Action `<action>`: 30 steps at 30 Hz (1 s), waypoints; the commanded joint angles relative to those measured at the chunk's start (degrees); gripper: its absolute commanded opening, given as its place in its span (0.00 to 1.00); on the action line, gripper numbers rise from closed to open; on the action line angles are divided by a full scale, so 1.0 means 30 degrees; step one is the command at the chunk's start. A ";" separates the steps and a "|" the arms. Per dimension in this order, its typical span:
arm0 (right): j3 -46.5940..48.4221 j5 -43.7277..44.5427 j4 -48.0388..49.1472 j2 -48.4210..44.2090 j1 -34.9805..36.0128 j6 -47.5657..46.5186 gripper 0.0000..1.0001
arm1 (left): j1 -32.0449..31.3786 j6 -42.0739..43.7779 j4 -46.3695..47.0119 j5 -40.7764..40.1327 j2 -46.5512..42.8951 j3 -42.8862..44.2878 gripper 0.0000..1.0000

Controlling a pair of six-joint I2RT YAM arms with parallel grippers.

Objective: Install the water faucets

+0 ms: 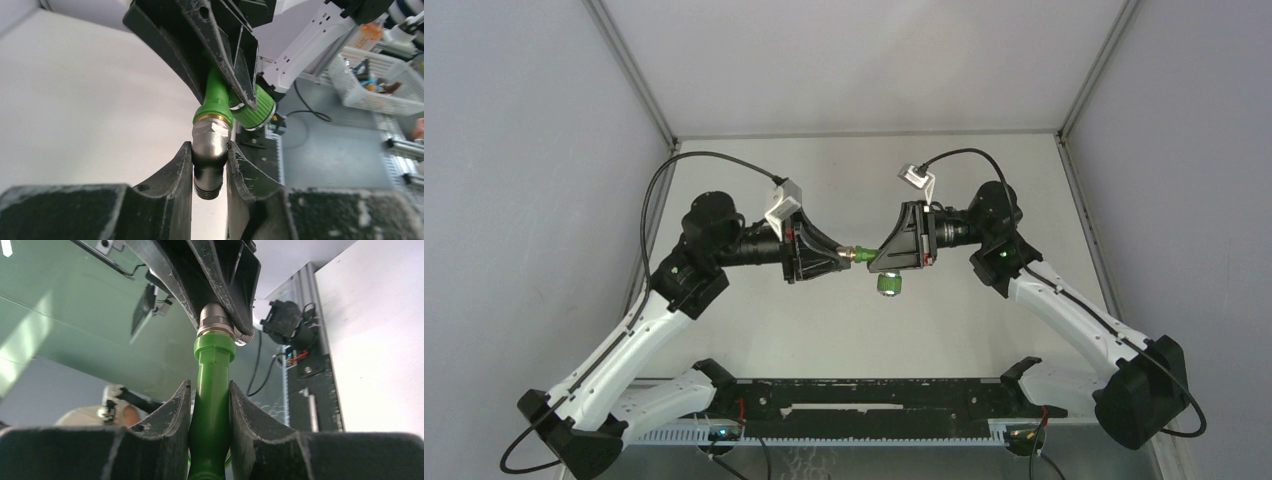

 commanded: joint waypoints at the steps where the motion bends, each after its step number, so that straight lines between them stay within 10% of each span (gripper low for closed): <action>1: 0.1406 -0.0311 0.5728 0.0469 0.0076 0.6357 0.00 | -0.0818 0.3979 0.0100 -0.2348 0.0326 -0.1643 0.00; 18: 0.1398 -0.0910 0.1939 0.3175 -0.1621 1.1105 0.00 | -0.4929 1.6123 -0.0740 -1.1259 -0.1487 -0.4417 0.00; 30: -0.2174 0.0506 0.5880 0.5290 -0.2460 1.7316 0.00 | -0.8834 2.1530 0.3761 -1.8294 -0.2024 -0.8109 0.00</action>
